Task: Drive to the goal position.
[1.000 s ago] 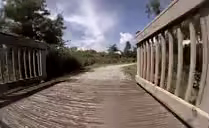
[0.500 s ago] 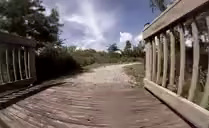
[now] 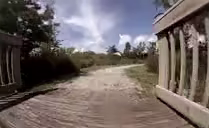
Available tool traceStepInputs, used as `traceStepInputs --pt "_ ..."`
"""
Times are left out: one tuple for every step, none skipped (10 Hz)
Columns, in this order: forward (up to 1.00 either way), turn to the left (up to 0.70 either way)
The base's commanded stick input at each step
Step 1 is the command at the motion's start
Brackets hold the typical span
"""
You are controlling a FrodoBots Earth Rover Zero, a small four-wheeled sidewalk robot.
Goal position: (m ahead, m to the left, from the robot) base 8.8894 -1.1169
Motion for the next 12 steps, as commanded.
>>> traceStepInputs --pt "0.85 0.0" --pt "0.85 0.0" --pt "0.85 0.0" --pt "0.85 0.0" --pt "0.85 0.0" --pt "0.85 0.0" --pt "0.85 0.0" --pt "0.85 0.0" --pt "0.85 0.0" --pt "0.85 0.0" --pt "0.85 0.0" --pt "0.85 0.0"
